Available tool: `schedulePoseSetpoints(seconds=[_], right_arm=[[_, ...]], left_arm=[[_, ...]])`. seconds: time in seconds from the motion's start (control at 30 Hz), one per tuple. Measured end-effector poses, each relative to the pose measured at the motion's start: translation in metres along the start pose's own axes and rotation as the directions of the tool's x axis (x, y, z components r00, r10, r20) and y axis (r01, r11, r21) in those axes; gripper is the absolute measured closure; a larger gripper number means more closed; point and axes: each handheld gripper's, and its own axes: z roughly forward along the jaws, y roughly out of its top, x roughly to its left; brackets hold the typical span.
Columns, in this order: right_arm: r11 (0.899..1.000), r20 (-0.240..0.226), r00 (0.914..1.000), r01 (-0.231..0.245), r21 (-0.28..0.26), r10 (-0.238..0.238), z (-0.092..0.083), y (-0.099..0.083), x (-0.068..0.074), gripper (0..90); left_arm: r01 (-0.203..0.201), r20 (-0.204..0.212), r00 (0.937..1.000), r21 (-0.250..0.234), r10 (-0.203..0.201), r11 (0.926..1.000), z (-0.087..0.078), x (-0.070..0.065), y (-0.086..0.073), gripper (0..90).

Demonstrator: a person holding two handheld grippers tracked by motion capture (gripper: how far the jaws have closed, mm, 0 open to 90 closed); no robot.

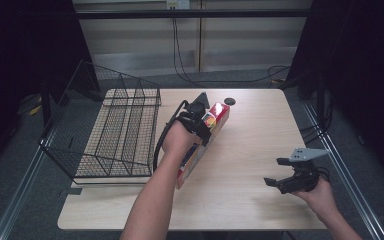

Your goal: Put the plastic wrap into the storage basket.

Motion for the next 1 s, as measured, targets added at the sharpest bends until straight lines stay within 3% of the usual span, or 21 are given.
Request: schedulePoseSetpoints(seconds=[0.47, 0.63, 1.0], right_arm=[[1.0, -0.003, 1.0, -0.001, 0.011, 0.001, 0.001, 0.0, 0.001, 5.5], [1.0, -0.005, 1.0, -0.005, 0.008, 0.005, 0.0, 0.0, 0.001, 5.4], [1.0, 0.0, 1.0, -0.003, 0.008, 0.003, 0.0, 0.0, 0.001, 5.3]], left_arm=[[0.025, -0.019, 0.9995, 0.012, -0.025, 0.9996, -0.025, 0.013, -0.003, 44.2], [0.047, -0.003, 0.9989, 0.007, -0.047, 0.9989, -0.033, 0.019, -0.005, 44.2], [0.074, -0.028, 0.9969, 0.003, -0.074, 0.9973, -0.052, 0.025, -0.005, 44.4]])
